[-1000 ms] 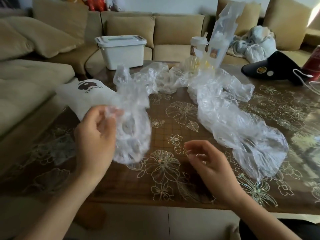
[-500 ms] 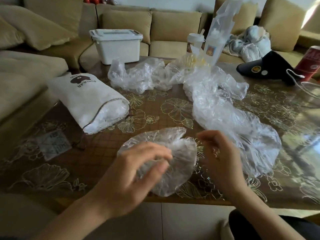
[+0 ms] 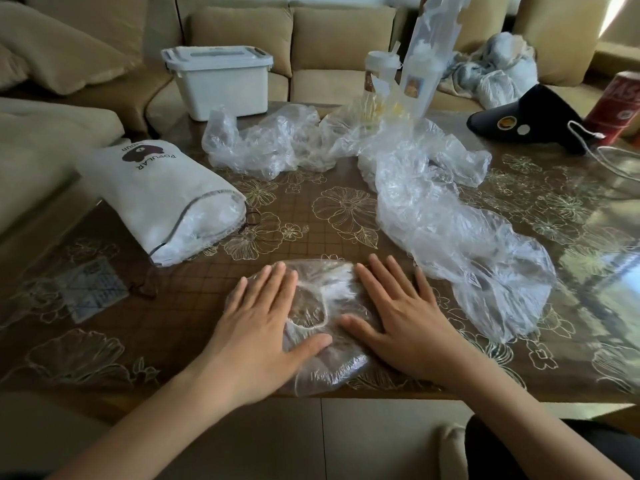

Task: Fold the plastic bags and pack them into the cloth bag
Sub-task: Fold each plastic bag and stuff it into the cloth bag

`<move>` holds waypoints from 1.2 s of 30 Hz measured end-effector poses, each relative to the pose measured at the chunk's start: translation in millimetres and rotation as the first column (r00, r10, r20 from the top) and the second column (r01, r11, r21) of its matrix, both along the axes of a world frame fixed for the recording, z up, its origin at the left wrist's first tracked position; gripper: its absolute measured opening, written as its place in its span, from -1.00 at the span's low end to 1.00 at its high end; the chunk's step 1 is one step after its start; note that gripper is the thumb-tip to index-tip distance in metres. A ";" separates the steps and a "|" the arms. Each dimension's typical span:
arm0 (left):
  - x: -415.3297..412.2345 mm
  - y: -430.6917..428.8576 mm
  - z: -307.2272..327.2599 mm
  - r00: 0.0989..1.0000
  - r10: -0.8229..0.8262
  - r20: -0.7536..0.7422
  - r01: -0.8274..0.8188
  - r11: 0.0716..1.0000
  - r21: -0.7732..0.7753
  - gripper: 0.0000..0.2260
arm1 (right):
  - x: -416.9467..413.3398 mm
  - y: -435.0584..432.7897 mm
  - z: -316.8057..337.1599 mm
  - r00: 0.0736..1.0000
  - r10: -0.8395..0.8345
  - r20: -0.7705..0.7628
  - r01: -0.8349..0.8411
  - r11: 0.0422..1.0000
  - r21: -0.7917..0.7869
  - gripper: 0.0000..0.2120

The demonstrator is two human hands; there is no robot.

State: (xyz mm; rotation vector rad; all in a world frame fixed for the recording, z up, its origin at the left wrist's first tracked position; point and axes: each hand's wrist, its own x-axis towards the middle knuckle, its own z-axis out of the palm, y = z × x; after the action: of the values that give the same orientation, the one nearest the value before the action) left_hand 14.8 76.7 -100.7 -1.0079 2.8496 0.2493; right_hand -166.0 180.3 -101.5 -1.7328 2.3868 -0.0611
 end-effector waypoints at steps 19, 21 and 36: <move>-48.5 -53.8 18.7 0.748 0.319 -0.582 -0.088 0.917 0.389 -0.86 | 7.4 -4.8 9.3 0.680 -0.047 0.731 0.541 0.705 -0.458 -0.94; -44.2 -48.8 23.8 0.672 0.368 -0.643 -0.109 0.908 0.405 -0.86 | 7.7 -5.8 12.6 0.532 -0.022 0.846 0.634 0.672 -0.381 -0.95; -20.1 -24.6 3.4 0.684 0.347 -0.642 -0.361 0.926 0.116 -0.83 | 3.7 -20.6 5.0 0.889 -0.265 0.372 0.440 0.718 -0.539 -0.87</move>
State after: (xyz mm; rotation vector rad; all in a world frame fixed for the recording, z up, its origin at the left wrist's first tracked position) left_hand -5.3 52.2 -97.3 -1.7908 3.1979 0.7509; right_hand -162.3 159.7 -96.5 -1.2824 2.6044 -1.1784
